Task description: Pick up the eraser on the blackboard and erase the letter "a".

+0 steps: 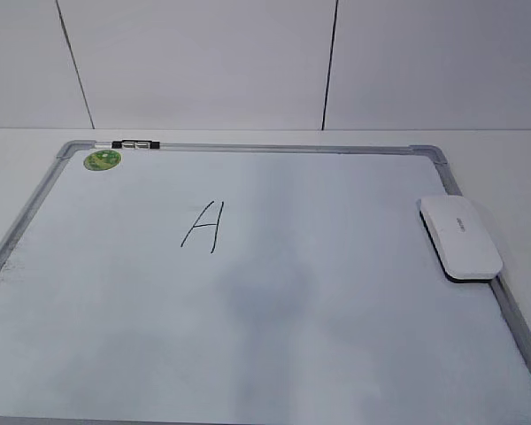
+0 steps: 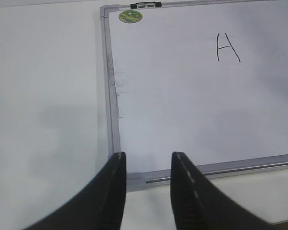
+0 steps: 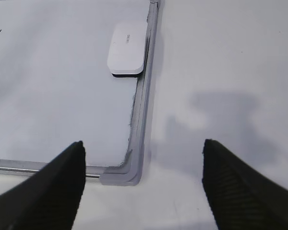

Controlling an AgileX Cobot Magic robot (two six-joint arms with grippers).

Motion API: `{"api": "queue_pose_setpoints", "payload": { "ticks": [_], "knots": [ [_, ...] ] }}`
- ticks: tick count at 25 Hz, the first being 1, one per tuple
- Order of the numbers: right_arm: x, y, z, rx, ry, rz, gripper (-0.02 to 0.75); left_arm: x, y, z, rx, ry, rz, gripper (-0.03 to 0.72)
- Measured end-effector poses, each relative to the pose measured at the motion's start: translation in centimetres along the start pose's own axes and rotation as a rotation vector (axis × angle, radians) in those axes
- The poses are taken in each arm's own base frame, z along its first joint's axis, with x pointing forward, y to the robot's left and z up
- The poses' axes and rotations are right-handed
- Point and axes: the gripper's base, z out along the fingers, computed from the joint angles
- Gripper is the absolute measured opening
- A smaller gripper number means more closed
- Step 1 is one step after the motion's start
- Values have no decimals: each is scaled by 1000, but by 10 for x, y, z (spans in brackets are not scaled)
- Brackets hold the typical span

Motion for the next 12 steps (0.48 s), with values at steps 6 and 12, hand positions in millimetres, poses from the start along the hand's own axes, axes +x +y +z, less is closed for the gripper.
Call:
{"api": "queue_pose_setpoints", "payload": {
  "ticks": [6, 12],
  "knots": [
    [0, 0, 0, 44, 2, 23, 581, 0, 0, 0, -43, -3, -25, 237],
    [0, 1, -1, 91, 4, 51, 581, 0, -1, 1, -87, -7, -50, 236]
  ]
}}
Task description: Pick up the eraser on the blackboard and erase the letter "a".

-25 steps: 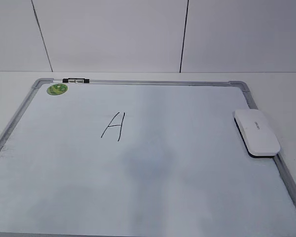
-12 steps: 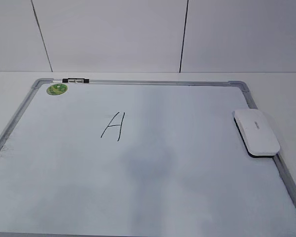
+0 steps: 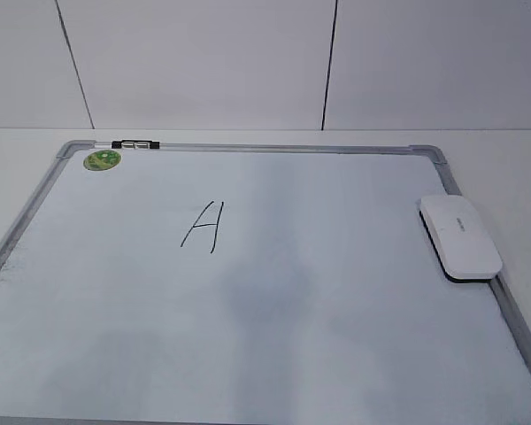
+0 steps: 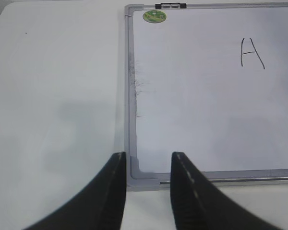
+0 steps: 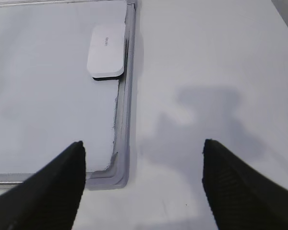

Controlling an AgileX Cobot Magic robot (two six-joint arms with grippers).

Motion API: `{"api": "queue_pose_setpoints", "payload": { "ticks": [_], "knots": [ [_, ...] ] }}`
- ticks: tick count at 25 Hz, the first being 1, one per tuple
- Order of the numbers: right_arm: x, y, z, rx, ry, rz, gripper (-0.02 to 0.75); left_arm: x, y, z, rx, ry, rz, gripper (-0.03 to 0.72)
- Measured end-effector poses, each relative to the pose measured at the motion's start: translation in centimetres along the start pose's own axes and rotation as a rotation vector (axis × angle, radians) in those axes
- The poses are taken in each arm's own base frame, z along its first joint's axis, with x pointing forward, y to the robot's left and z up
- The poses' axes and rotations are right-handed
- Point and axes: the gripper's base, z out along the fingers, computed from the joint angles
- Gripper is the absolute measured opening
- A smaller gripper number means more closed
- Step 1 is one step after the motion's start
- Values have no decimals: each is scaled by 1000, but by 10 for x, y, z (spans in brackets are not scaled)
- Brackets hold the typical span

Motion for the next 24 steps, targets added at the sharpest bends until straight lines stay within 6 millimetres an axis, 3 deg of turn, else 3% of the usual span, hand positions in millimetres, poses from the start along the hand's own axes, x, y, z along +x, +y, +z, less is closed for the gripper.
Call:
{"api": "queue_pose_setpoints", "payload": {
  "ticks": [24],
  "knots": [
    [0, 0, 0, 26, 1, 15, 581, 0, 0, 0, -8, -1, -5, 235]
  ]
}}
